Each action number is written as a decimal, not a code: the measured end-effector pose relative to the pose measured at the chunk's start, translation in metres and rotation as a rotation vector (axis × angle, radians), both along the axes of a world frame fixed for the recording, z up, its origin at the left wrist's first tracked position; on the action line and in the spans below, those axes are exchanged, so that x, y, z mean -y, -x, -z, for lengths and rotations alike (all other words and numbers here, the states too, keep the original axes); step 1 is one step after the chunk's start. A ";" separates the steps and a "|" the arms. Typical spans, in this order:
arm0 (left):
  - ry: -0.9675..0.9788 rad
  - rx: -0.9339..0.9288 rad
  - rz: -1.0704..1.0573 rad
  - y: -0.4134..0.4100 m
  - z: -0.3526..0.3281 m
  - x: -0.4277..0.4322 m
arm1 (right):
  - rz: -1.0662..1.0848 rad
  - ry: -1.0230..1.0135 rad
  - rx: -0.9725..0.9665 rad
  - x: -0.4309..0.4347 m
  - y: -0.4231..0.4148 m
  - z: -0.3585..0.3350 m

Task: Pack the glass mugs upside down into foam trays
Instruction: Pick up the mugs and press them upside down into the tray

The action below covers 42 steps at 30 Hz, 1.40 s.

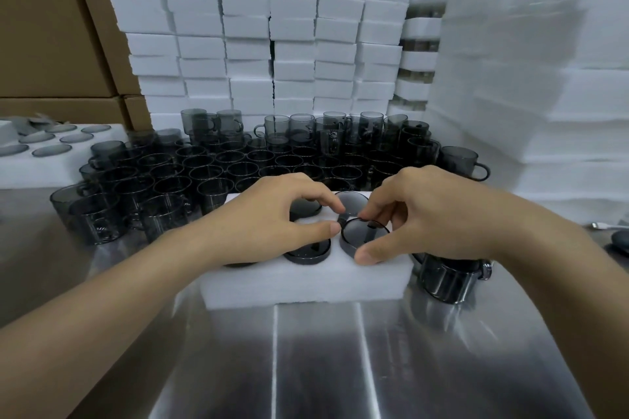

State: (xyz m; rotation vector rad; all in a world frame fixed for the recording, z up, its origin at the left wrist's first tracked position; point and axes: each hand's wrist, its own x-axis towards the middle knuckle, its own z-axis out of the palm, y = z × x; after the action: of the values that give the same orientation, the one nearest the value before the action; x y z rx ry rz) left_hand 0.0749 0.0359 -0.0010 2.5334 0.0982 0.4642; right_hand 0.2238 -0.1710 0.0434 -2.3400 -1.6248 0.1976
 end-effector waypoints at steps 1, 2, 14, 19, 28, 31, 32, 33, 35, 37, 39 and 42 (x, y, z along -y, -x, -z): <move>0.004 0.005 0.003 0.000 0.000 0.000 | 0.005 -0.001 -0.012 0.000 -0.001 0.001; 0.004 0.010 0.004 -0.001 0.001 0.000 | 0.001 -0.002 -0.008 0.000 -0.002 0.004; -0.013 0.027 -0.011 -0.002 0.005 0.000 | -0.020 -0.105 -0.018 0.001 -0.012 0.008; -0.008 0.051 -0.047 0.002 -0.002 0.005 | 0.002 -0.049 -0.044 -0.004 -0.013 0.013; -0.138 0.021 -0.634 0.080 -0.019 -0.025 | 0.194 -0.088 0.009 0.001 -0.022 0.016; -0.052 -0.240 -0.654 0.083 -0.002 -0.025 | 0.203 0.004 0.023 0.000 -0.023 0.019; -0.016 -0.298 -0.627 0.081 0.002 -0.024 | 0.192 0.020 0.015 0.000 -0.023 0.020; 0.021 -0.325 -0.603 0.078 0.004 -0.025 | 0.179 0.025 0.001 0.000 -0.025 0.021; 0.104 -0.324 -0.574 0.076 0.005 -0.028 | 0.152 0.012 -0.042 -0.001 -0.026 0.021; 0.179 -0.332 -0.557 0.079 0.007 -0.032 | 0.133 0.010 -0.079 -0.002 -0.026 0.020; 0.189 -0.384 -0.560 0.082 0.007 -0.032 | 0.153 0.026 -0.103 -0.003 -0.025 0.019; 0.169 -0.449 -0.571 0.081 0.007 -0.023 | 0.248 0.085 -0.036 -0.001 -0.024 0.020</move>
State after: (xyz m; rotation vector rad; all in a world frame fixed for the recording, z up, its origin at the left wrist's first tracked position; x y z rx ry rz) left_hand -0.0059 0.0591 -0.0081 2.3689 0.9992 0.0764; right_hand 0.2478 -0.1697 0.0233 -2.5582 -1.3185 0.2587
